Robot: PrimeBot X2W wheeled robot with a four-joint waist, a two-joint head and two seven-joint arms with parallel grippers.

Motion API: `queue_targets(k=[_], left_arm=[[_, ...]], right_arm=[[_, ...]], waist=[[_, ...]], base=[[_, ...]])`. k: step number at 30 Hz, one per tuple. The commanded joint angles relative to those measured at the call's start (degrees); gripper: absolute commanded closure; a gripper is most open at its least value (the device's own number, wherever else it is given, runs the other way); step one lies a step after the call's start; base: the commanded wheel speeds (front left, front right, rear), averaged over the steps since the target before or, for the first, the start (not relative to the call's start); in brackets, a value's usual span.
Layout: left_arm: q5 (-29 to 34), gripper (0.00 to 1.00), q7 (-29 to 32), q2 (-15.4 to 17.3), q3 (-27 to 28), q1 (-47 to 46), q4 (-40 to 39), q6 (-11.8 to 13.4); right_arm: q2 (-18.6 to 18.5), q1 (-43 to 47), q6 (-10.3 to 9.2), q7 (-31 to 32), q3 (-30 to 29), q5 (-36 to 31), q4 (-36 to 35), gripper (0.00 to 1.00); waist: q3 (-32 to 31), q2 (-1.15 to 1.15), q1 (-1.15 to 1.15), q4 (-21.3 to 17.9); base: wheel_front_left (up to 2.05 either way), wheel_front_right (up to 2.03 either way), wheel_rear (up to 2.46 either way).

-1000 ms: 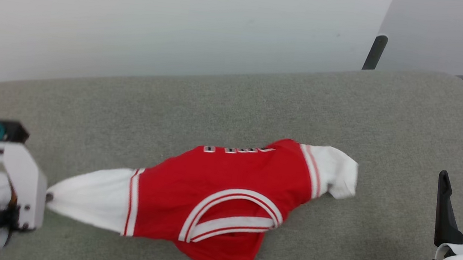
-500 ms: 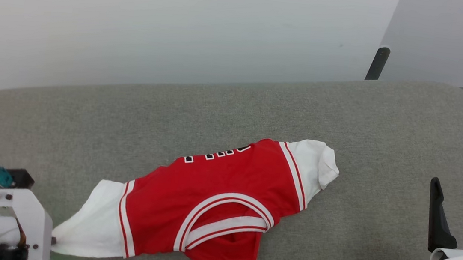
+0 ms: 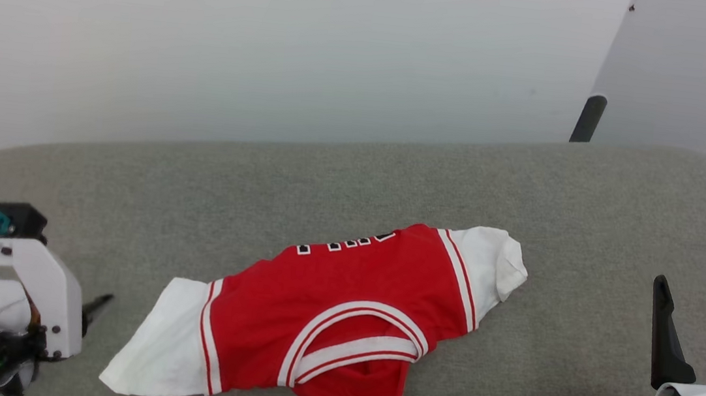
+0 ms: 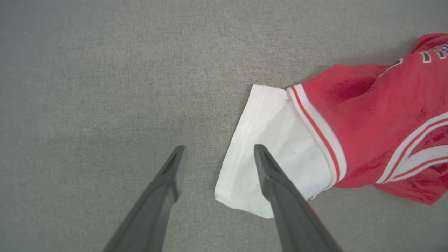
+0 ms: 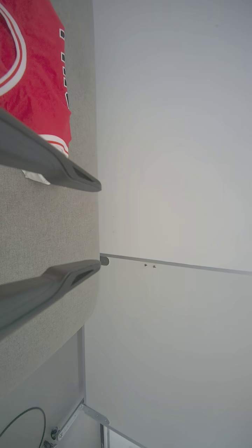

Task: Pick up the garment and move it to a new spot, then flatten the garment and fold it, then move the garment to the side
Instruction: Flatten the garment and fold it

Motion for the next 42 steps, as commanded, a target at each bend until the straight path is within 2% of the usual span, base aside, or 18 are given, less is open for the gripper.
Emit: queue_targets(k=[1, 7, 14, 18, 27, 33, 42], left_arm=[[0.66, 0.00, -1.04, 0.26, 0.34, 0.23, -1.33, 0.43], [0.55, 0.00, -3.06, 0.42, 1.05, 2.84, -7.09, 2.17], [0.07, 0.00, -2.18, 1.70, 1.32, 5.35, -12.12, 4.42], [-0.17, 0.00, -0.23, 1.65, 0.34, 4.90, -12.78, 4.22], [-1.66, 0.00, 4.85, 0.21, -1.79, 2.11, -7.68, 2.73], [-1.13, 0.00, 8.22, 0.12, -3.80, 0.24, -1.62, 1.32], [-3.15, 0.00, 10.79, -1.86, -4.09, -1.93, 6.06, 0.75]], right_arm=[[0.15, 0.50, -0.03, 0.21, -0.06, 0.51, -0.12, 0.00], [0.15, 1.29, -0.03, 0.00, -0.50, 0.97, -0.37, 0.00], [0.15, 1.30, -0.03, 0.32, -1.22, 1.22, -1.14, 0.00], [0.15, 0.75, -0.03, 0.74, -1.28, 1.21, -1.89, 0.00], [0.15, -1.42, -0.03, 1.55, -0.43, 0.89, -2.95, 0.00], [0.15, -2.81, -0.03, 2.26, -0.03, 0.77, -3.58, 0.00], [0.15, -4.81, -0.03, 2.72, 0.39, 0.02, -4.24, 0.00]], waist=[[-0.94, 0.00, 0.00, 0.68], [-3.02, 0.00, 0.00, 2.02], [-3.77, 0.00, 0.00, 3.06], [-3.08, 0.00, 0.00, 3.19], [0.17, 0.00, 0.00, 1.73], [3.07, 0.00, 0.00, 0.28], [6.32, 0.00, 0.00, -0.93]], base=[[0.00, 0.00, 0.00], [0.00, 0.00, 0.00], [0.00, 0.00, 0.00], [0.00, 0.00, 0.00], [0.00, 0.00, 0.00], [0.00, 0.00, 0.00], [0.00, 0.00, 0.00]])
